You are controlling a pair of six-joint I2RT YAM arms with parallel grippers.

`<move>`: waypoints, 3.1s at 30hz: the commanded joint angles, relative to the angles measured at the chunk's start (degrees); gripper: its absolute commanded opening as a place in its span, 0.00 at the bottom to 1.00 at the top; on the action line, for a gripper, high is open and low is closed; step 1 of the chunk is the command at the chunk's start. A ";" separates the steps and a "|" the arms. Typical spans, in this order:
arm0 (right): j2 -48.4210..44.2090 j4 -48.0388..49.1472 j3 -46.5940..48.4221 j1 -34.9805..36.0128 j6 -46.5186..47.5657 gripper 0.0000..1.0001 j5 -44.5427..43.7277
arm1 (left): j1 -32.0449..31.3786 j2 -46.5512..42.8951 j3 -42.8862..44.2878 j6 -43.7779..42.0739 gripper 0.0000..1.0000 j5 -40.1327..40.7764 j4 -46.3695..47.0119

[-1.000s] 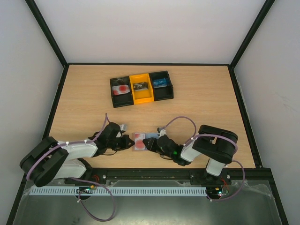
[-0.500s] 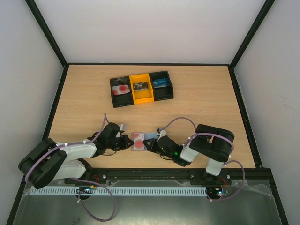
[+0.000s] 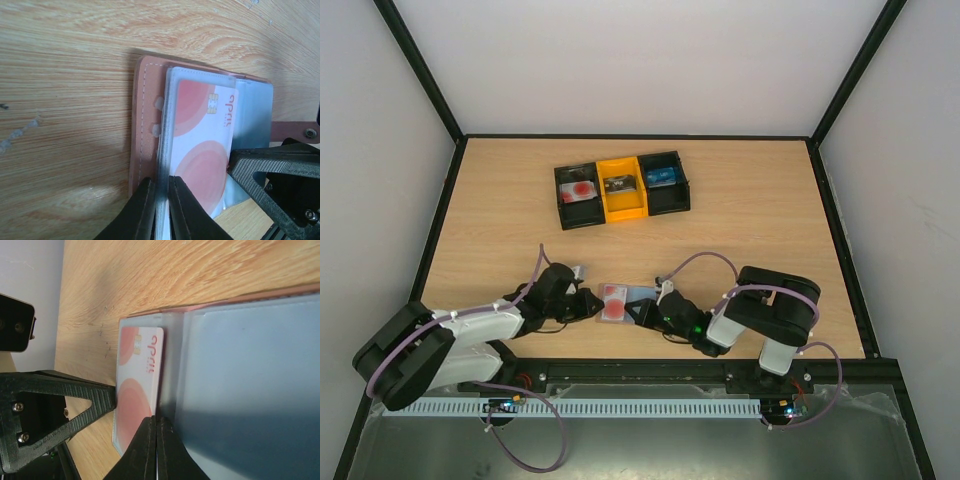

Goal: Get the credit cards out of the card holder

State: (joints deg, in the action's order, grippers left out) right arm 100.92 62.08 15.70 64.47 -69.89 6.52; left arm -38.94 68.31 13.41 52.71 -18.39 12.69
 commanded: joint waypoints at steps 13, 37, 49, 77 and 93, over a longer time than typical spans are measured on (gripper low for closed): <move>-1.77 0.46 0.02 0.05 -1.02 0.10 -0.69 | 0.00 0.35 -1.87 0.18 0.03 0.94 -2.02; -0.98 -8.31 4.05 -0.03 -1.38 0.19 -3.99 | 0.00 1.48 -3.81 1.19 0.03 0.84 1.07; 3.42 2.24 2.39 -0.04 -3.89 0.16 -0.10 | 0.00 1.71 -3.76 1.06 0.03 0.60 1.70; 6.63 7.79 0.99 -0.08 -3.93 0.02 2.49 | 0.00 1.97 -4.70 1.25 0.10 2.37 0.64; 4.60 6.01 -1.20 -0.79 -3.35 0.02 0.07 | 0.00 2.18 -4.99 1.45 0.13 2.93 0.59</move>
State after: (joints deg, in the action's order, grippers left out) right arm 106.17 70.19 16.58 63.37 -73.54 6.44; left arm -38.83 68.75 10.52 54.52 -18.41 19.05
